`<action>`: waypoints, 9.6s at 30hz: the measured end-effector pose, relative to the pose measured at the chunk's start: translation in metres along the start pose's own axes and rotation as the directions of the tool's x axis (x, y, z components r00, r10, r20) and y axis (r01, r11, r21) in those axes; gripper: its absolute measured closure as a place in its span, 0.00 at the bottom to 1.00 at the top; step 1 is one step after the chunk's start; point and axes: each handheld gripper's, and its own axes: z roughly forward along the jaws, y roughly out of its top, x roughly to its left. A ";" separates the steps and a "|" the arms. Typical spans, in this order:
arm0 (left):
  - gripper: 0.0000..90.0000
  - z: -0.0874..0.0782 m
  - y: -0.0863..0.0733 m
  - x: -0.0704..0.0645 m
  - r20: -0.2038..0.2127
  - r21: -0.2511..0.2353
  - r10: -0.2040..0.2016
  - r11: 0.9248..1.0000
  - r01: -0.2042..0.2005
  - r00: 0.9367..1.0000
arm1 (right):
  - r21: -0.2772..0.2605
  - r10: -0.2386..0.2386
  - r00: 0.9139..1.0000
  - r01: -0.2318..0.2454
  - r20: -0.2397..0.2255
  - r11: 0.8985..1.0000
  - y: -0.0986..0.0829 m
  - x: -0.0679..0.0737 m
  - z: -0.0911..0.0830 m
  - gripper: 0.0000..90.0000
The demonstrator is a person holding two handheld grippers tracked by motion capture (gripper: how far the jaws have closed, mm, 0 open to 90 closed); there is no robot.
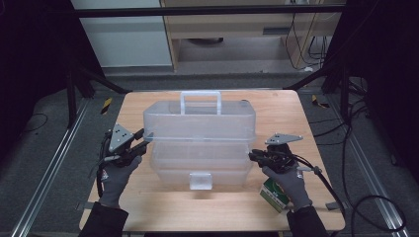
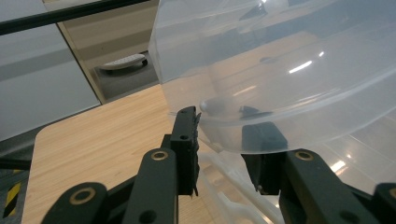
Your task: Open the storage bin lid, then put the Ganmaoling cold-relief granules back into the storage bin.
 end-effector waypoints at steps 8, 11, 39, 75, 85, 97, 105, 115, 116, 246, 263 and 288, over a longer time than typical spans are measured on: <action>0.75 0.001 0.005 0.002 -0.004 -0.005 -0.014 1.000 0.014 1.000 | 0.001 0.021 1.000 -0.021 -0.005 1.000 -0.001 -0.001 0.001 0.85; 0.75 0.003 0.008 0.004 -0.007 -0.018 -0.042 0.999 0.042 0.999 | -0.003 0.027 1.000 -0.027 -0.001 1.000 -0.001 0.000 0.001 0.85; 0.80 0.035 0.065 0.030 -0.060 -0.039 -0.079 0.996 0.077 0.995 | 0.007 0.055 0.998 -0.055 -0.005 0.998 -0.001 -0.001 0.001 0.85; 0.85 0.071 0.091 0.046 -0.109 -0.029 -0.115 0.993 0.113 0.987 | 0.013 0.045 0.999 -0.045 0.007 0.999 0.001 0.001 0.002 0.85; 0.85 0.083 0.097 0.051 -0.125 -0.016 -0.112 0.994 0.111 0.986 | 0.015 0.038 0.999 -0.039 0.021 0.999 0.001 0.003 0.002 0.85; 0.86 0.103 0.102 0.059 -0.143 -0.011 -0.137 0.991 0.137 0.980 | 0.016 0.041 0.999 -0.041 0.021 0.999 0.001 0.002 0.003 0.85; 0.86 0.115 0.108 0.063 -0.154 0.025 -0.118 0.992 0.124 0.981 | 0.018 0.044 0.999 -0.044 0.019 0.999 0.001 0.002 0.003 0.84; 0.86 0.130 0.108 0.070 -0.144 0.035 -0.128 0.990 0.134 0.981 | 0.024 0.055 0.998 -0.055 0.016 0.998 0.002 0.001 0.004 0.83; 0.86 0.131 0.108 0.071 -0.143 0.036 -0.128 0.990 0.135 0.981 | 0.025 0.058 0.998 -0.059 0.015 0.998 0.002 0.001 0.004 0.83; 0.49 -0.006 -0.059 0.046 -0.106 0.204 -0.163 0.962 0.182 0.981 | 0.087 0.021 0.994 -0.031 0.106 0.996 0.007 -0.010 -0.079 0.52; 0.46 -0.003 -0.065 0.051 -0.122 0.227 -0.173 0.954 0.197 0.977 | 0.310 -0.008 0.998 -0.013 0.068 0.951 0.003 -0.006 -0.092 0.34; 0.45 -0.001 -0.067 0.052 -0.117 0.252 -0.171 0.948 0.195 0.978 | 0.522 -0.055 0.998 0.040 0.013 0.852 -0.015 0.003 -0.063 0.16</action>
